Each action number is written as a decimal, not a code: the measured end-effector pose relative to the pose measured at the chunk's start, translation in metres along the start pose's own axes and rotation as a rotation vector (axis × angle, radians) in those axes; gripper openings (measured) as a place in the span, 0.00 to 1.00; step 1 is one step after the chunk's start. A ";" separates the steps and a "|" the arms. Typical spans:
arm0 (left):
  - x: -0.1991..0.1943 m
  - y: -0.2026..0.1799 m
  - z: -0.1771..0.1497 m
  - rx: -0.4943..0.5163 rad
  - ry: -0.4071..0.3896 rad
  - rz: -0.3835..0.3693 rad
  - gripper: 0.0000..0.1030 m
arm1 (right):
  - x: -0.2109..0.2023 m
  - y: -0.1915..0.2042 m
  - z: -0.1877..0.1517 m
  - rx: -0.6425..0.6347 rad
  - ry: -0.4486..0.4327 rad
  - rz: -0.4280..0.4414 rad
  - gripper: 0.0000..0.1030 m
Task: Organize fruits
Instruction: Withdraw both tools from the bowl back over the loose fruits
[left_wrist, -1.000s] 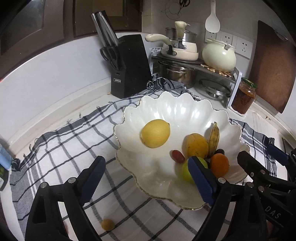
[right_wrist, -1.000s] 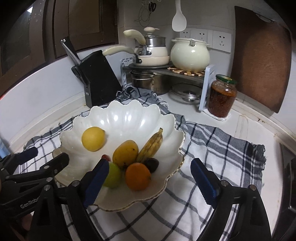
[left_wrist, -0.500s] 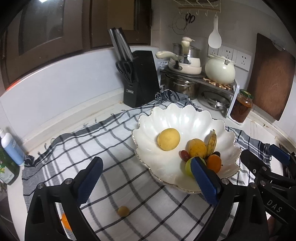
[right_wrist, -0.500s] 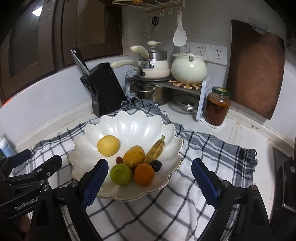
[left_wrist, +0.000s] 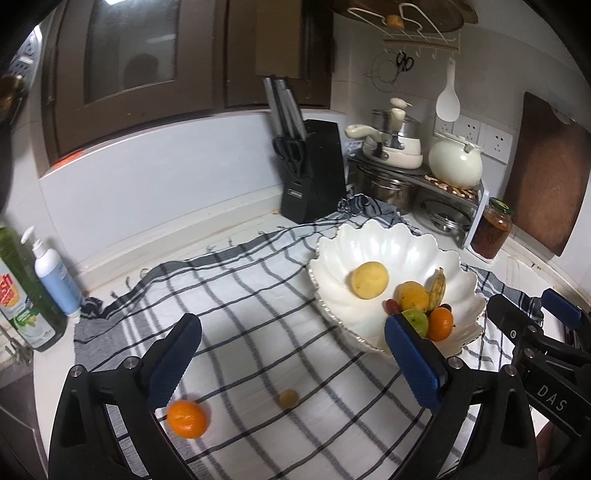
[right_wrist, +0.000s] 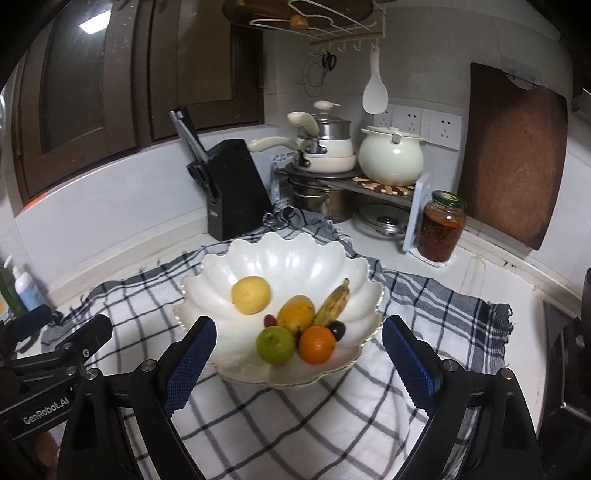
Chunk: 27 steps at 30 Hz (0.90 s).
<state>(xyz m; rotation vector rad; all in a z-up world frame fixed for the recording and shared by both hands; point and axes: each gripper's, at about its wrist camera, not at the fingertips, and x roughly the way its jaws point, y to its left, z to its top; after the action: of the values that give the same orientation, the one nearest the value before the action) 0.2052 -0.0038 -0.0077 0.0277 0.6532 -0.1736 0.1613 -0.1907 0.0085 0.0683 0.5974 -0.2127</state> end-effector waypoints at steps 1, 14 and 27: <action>-0.002 0.004 -0.001 -0.005 -0.001 0.005 0.99 | -0.001 0.004 -0.001 -0.004 -0.001 0.005 0.90; -0.019 0.054 -0.019 -0.060 -0.006 0.082 1.00 | -0.005 0.052 -0.014 -0.057 0.010 0.060 0.90; -0.013 0.092 -0.044 -0.090 0.022 0.142 1.00 | 0.010 0.088 -0.034 -0.104 0.044 0.092 0.89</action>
<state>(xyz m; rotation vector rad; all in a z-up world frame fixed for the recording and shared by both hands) 0.1844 0.0923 -0.0374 -0.0109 0.6782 -0.0072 0.1701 -0.1022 -0.0254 -0.0002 0.6463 -0.0908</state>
